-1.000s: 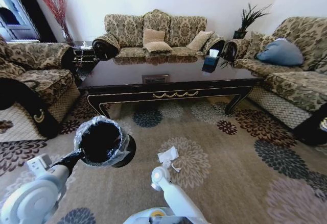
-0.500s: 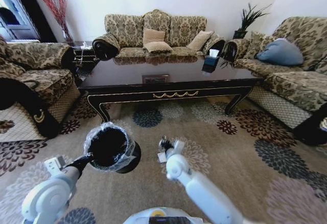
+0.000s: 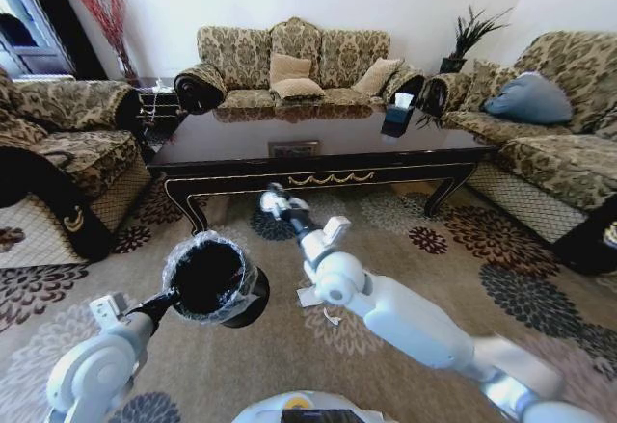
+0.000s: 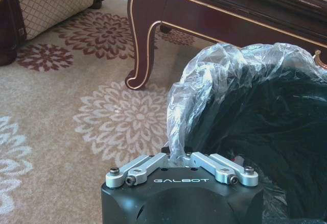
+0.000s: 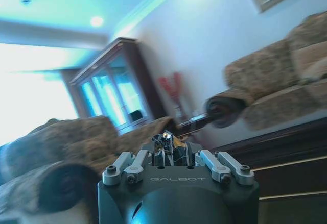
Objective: Move to the front of the table and pick up the trash from the floor, then place it into the trash bin.
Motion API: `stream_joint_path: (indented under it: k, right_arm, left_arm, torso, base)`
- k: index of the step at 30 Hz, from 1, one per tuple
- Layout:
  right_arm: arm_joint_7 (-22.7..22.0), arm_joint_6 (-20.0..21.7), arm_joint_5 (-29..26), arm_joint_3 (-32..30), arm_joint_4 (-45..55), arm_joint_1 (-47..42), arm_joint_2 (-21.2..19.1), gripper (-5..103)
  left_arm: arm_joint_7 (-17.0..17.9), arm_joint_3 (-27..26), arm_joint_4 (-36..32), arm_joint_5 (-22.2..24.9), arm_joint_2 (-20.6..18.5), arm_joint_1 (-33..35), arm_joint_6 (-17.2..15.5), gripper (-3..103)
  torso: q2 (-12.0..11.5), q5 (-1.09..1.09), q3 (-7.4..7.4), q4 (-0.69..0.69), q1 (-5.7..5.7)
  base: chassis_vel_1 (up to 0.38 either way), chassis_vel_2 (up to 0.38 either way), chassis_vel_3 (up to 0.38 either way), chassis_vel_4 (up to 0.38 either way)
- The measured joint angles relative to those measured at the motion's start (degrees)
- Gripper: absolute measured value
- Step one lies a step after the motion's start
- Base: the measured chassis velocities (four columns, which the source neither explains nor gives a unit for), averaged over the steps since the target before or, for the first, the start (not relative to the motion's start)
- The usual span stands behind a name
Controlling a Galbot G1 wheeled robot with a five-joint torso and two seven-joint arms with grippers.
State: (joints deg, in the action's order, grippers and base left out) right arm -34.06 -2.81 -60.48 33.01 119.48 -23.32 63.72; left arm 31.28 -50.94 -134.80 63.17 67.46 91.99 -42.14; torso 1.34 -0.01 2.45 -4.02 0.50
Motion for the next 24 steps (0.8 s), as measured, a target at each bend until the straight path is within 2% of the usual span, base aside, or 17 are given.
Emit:
stream_joint_path:
  k: [3,8,18,20,23,24]
  right_arm:
    - [0.9,0.4,3.3,5.8,-0.7,2.3,3.3,31]
    - [1.8,0.4,7.3,10.5,-4.3,2.8,6.3,31]
    - [1.5,0.4,13.6,14.8,-8.3,-0.1,7.8,30]
    - [1.0,0.8,14.2,14.8,-8.2,-0.6,7.7,41]
    - [0.6,1.0,14.4,14.7,-7.9,-1.2,7.4,45]
    - [0.6,1.1,14.6,14.5,-7.7,-1.4,7.2,51]
  left_arm:
    - [0.1,-0.1,0.0,0.6,0.2,-0.4,0.0,2]
    - [0.1,-0.3,-0.4,1.0,0.4,-0.9,0.0,2]
    - [0.1,-0.6,-0.4,1.8,0.1,-1.5,0.0,2]
    - [0.1,-0.6,-0.4,1.8,0.2,-1.5,0.0,2]
    - [0.1,-0.6,-0.4,1.8,0.2,-1.5,0.0,2]
    - [0.1,-0.6,-0.3,1.8,0.2,-1.5,0.0,2]
  torso:
    - [0.0,-0.01,0.00,0.02,0.00]
    - [0.0,-0.01,0.00,0.00,0.00]
    - [0.0,0.00,0.00,0.00,0.00]
    - [0.0,0.00,0.00,0.00,0.00]
    - [0.0,0.00,0.00,0.00,0.00]
    - [0.0,0.00,0.00,0.00,0.00]
  base:
    - [0.000,0.000,0.000,0.000]
    - [0.000,0.000,0.000,0.000]
    - [0.000,0.000,0.000,0.000]
    - [0.000,0.000,0.000,0.000]
    - [0.000,0.000,0.000,0.000]
    - [0.000,0.000,0.000,0.000]
